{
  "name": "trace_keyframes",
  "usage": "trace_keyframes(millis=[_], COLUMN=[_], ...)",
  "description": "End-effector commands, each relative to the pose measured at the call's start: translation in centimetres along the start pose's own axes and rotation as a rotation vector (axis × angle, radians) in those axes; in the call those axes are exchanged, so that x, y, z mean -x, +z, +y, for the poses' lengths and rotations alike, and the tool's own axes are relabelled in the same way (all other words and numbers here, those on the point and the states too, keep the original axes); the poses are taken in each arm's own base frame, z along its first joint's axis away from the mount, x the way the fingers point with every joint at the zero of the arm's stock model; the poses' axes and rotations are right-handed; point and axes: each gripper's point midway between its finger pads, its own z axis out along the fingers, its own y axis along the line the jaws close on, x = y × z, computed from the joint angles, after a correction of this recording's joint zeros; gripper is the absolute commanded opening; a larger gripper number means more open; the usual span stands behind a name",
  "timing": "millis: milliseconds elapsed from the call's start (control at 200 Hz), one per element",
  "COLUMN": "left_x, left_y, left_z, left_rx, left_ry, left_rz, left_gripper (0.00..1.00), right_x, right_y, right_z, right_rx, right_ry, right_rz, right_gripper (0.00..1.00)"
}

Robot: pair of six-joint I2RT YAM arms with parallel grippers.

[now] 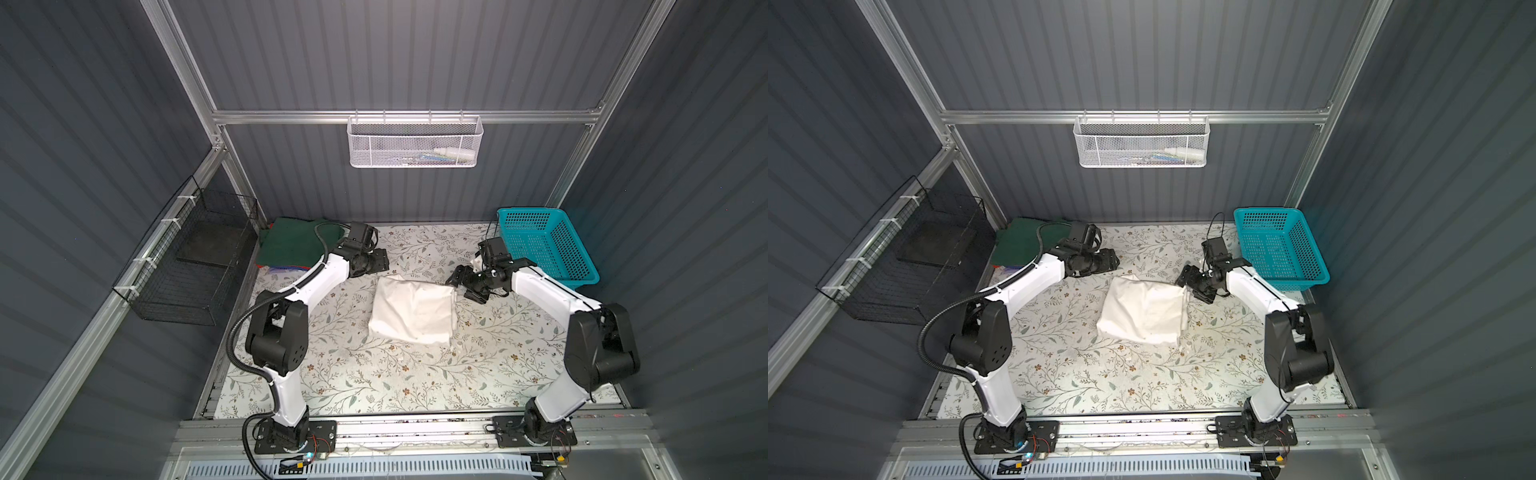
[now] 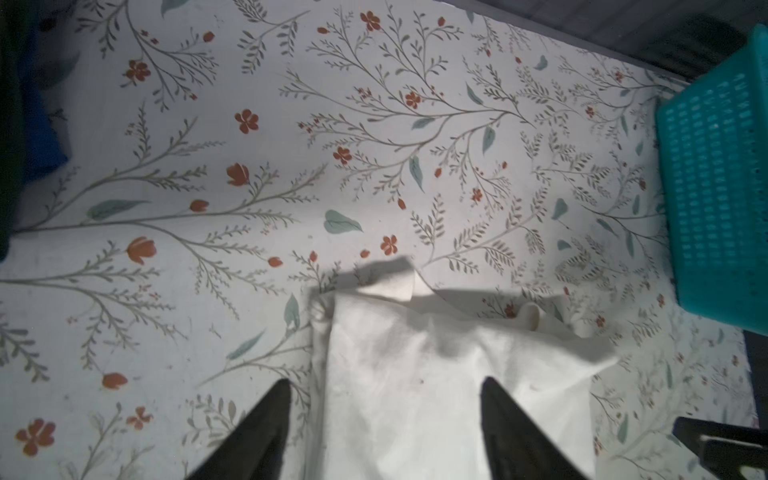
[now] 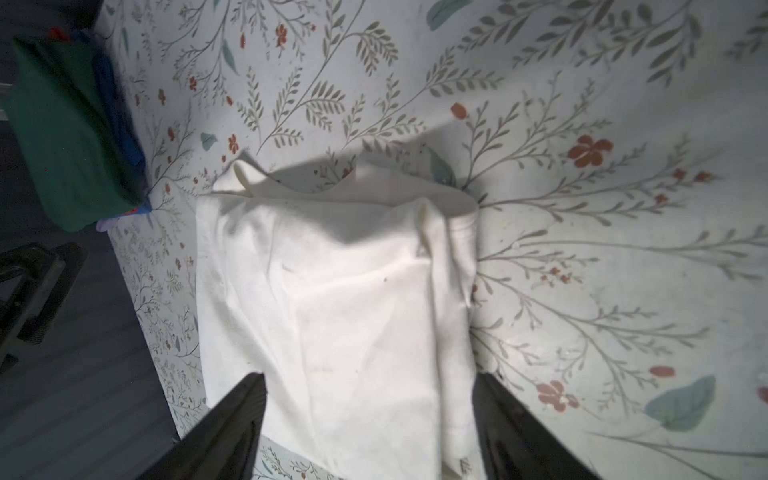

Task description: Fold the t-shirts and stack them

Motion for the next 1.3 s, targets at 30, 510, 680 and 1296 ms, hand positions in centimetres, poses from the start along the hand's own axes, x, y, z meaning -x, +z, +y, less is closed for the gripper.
trace_keyframes(millis=[30,510,680,1296], left_x=[1.2,-5.1,-6.8,-14.1], left_y=[-0.9,-2.6,-0.5,-4.9], left_z=[0.8,3.0,2.5,1.8], left_rx=[0.038,0.019,-0.038,-0.254], left_ry=[0.065,0.029,-0.010,-0.132], left_rz=[-0.064,-0.008,0.056,0.087], left_gripper=[1.00,0.95,0.89,0.80], right_x=[0.6,-1.5,-1.3,-0.7], right_y=[-0.6,2.0,3.6,7.2], right_z=[-0.3,-2.3,-2.6,-4.2], right_rx=[-0.028,-0.042,-0.054,-0.099], right_ry=[-0.047,-0.017,-0.012,0.032], right_rz=[-0.015,0.009,0.024,0.022], right_gripper=[0.94,0.92,0.88,0.27])
